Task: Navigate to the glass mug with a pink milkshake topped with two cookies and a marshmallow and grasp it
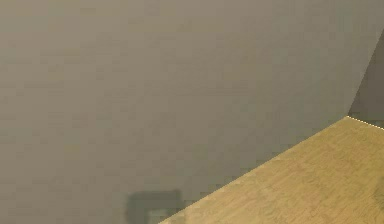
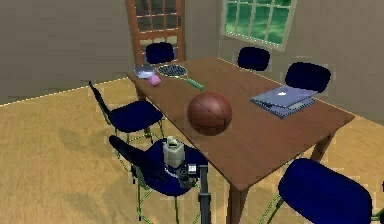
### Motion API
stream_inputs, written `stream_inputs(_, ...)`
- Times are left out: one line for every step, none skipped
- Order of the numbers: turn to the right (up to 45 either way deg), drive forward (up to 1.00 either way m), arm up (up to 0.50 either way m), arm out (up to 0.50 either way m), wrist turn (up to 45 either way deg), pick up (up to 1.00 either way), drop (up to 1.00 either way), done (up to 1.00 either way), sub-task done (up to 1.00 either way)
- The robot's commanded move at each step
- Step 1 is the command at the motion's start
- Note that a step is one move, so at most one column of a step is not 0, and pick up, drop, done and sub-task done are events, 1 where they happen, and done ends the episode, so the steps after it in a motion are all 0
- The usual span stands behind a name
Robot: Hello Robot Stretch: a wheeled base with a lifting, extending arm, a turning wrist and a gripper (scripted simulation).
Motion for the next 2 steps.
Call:
stream_inputs(0.0, 0.0, 0.0, 0.0, 0.0, 1.0, 0.0, 0.0, 0.0)
stream_inputs(0.0, 0.0, 0.1, 0.0, 0.0, 0.0, 0.0, 0.0, 0.0)
